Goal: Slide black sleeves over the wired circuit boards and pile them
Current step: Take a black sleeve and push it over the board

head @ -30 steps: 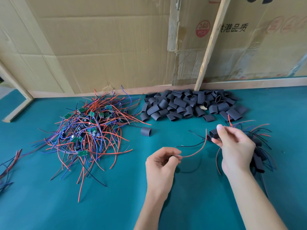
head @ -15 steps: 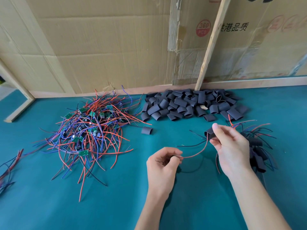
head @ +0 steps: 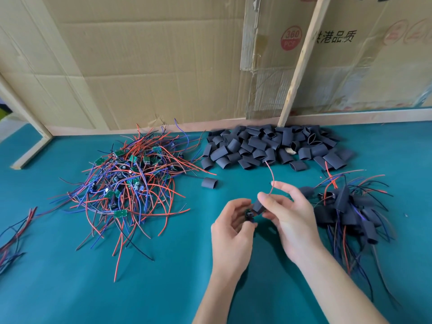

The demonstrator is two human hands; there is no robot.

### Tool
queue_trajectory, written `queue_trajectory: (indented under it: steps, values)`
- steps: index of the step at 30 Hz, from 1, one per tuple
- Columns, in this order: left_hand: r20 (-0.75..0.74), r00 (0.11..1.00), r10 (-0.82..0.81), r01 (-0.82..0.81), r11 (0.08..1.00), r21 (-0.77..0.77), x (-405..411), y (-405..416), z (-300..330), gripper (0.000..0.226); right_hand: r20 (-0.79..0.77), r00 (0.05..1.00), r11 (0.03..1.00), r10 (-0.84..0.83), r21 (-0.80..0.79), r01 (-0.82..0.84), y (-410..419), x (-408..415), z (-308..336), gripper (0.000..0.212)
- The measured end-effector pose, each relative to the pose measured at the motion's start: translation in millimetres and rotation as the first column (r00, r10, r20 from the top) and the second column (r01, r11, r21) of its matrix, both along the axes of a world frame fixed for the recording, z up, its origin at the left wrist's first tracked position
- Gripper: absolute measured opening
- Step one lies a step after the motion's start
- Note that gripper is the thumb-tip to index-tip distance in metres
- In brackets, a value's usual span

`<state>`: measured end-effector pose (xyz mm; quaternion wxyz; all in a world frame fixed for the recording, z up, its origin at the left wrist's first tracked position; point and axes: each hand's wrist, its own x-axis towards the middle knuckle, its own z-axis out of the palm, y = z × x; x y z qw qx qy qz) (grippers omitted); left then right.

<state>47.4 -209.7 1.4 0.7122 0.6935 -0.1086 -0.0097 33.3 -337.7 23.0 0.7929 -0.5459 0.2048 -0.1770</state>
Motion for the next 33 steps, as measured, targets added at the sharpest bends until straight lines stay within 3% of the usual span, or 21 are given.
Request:
queue_trajectory:
  steps: [4,9,14,18,20,23,25,29,33]
  values:
    - [0.080,0.994,-0.073,0.064,0.992,0.113,-2.1,-0.8,2.1,0.055,0.013,0.999,0.993,-0.029,-0.117,0.031,7.6,-0.1,-1.2,0.048]
    - [0.105,0.985,-0.136,0.101,0.954,0.282,-5.7,-2.5,0.0,0.075,-0.014,0.997,0.911,-0.077,-0.407,0.064,7.6,-1.4,0.9,0.047]
    - [0.068,0.996,-0.053,0.036,0.974,0.224,-6.0,-4.0,-0.7,0.060,0.000,0.999,0.799,-0.038,-0.601,0.030,6.5,-4.0,2.4,0.049]
    - [0.026,1.000,0.017,-0.021,0.988,0.156,-4.9,-4.4,-2.9,0.045,0.021,1.000,0.754,-0.018,-0.657,0.027,3.1,-2.8,-0.5,0.045]
    - [0.029,0.999,0.044,-0.047,0.991,0.129,-4.8,-4.4,-3.2,0.031,-0.002,1.000,0.775,-0.025,-0.632,0.018,0.5,-0.9,-1.4,0.040]
    - [0.055,0.997,0.045,-0.053,0.988,0.145,-3.6,-4.7,-6.4,0.018,-0.016,1.000,0.923,0.000,-0.384,-0.006,1.8,1.1,-3.6,0.032]
    - [0.067,0.997,0.039,-0.048,0.987,0.150,-3.6,-5.4,-7.1,0.016,-0.014,1.000,0.967,0.026,-0.253,-0.029,3.7,1.5,-5.2,0.026]
    - [0.058,0.996,0.061,-0.067,0.992,0.107,-4.8,-3.9,-5.1,0.013,-0.031,0.997,0.993,0.076,-0.089,-0.079,6.6,2.5,-4.9,0.023]
    - [0.038,0.997,0.071,-0.072,0.997,0.041,-5.6,-1.9,-4.1,0.014,-0.054,0.994,0.995,0.097,-0.025,-0.098,6.6,3.0,-3.6,0.022]
